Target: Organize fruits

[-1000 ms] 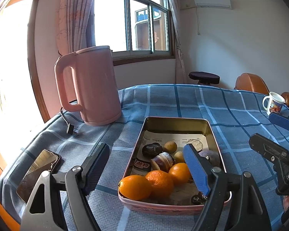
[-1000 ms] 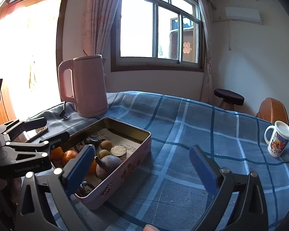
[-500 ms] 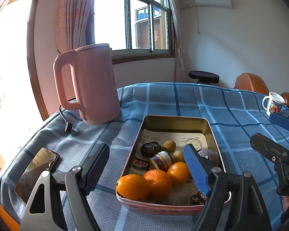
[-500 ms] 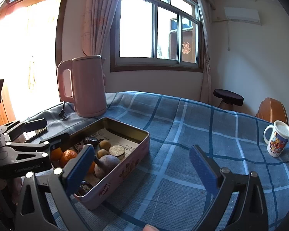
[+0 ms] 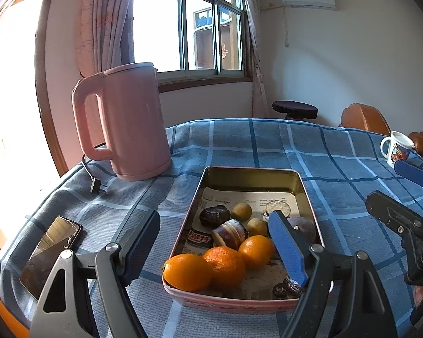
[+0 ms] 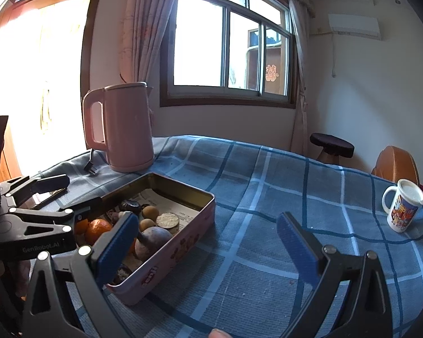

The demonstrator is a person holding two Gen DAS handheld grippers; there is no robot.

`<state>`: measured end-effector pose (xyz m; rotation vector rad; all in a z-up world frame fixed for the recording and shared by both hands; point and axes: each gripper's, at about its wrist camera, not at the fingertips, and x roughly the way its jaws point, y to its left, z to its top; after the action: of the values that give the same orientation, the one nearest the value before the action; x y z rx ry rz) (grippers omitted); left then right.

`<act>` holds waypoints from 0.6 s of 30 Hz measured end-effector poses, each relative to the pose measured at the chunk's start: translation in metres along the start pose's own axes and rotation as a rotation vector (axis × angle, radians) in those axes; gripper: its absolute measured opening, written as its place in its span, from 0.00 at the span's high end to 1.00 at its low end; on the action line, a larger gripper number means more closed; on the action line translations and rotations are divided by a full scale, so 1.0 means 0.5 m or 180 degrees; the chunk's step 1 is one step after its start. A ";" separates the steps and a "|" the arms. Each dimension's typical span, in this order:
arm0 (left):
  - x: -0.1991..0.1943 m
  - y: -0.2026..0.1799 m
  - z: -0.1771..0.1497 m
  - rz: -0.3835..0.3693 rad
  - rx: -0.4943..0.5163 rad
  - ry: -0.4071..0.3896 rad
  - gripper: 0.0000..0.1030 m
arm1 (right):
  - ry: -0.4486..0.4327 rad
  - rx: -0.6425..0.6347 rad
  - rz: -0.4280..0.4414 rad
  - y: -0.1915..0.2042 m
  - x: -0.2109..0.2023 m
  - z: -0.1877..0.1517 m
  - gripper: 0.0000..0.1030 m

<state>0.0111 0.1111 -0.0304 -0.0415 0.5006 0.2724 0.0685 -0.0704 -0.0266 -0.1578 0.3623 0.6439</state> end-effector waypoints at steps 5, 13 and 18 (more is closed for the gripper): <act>-0.003 -0.002 0.001 0.0023 0.0016 -0.0021 0.22 | -0.0016 -0.0025 -0.0010 0.002 -0.004 -0.001 0.02; -0.004 0.001 0.002 0.0062 0.0013 -0.0024 0.14 | -0.0017 -0.0029 -0.0014 0.003 -0.003 -0.002 0.02; -0.003 0.000 0.001 0.0060 0.0007 -0.0018 0.13 | -0.0016 -0.0025 -0.0012 0.003 -0.003 -0.002 0.02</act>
<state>0.0097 0.1108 -0.0294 -0.0340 0.4960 0.2903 0.0661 -0.0702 -0.0271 -0.1645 0.3547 0.6418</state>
